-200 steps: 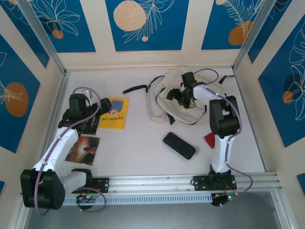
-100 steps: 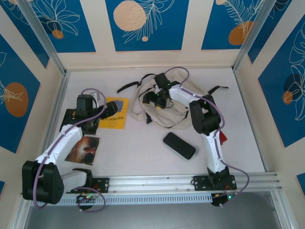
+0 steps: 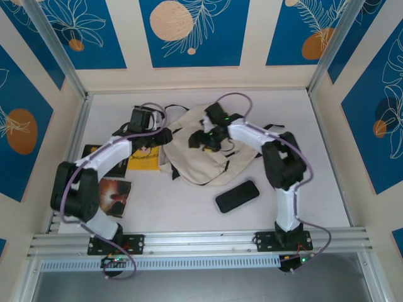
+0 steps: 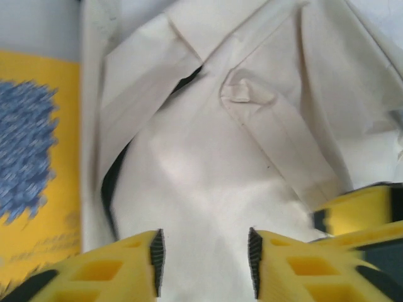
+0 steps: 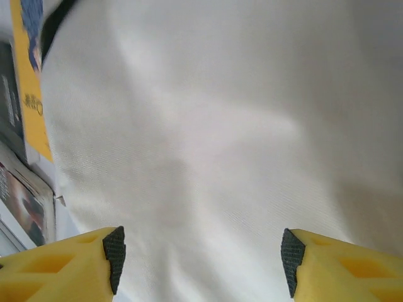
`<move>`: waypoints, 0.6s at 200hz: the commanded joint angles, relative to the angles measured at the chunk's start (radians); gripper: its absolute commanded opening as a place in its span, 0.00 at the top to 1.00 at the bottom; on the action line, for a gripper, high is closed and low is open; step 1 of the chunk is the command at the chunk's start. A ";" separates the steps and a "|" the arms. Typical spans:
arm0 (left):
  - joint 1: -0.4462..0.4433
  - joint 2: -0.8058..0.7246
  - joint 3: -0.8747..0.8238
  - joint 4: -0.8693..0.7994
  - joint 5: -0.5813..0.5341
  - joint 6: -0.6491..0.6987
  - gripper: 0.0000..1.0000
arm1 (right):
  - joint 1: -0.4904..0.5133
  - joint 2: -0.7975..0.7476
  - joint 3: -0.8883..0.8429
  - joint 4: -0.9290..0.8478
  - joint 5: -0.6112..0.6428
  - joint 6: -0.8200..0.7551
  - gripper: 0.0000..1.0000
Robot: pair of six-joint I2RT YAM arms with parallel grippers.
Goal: Pack the student bag
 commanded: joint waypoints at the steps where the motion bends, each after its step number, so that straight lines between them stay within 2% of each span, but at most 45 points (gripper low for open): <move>1: -0.045 0.109 0.107 -0.056 0.043 0.020 0.69 | -0.059 -0.116 -0.115 0.005 0.025 0.075 0.35; 30: -0.087 0.238 0.204 -0.147 -0.033 0.026 0.76 | -0.093 -0.199 -0.243 -0.002 0.058 0.111 0.38; 62: -0.098 0.318 0.215 -0.185 -0.066 0.003 0.82 | -0.095 -0.183 -0.282 -0.018 0.085 0.141 0.38; 120: -0.136 0.273 0.068 -0.238 -0.125 -0.029 0.89 | -0.153 -0.037 -0.214 0.010 0.110 0.143 0.37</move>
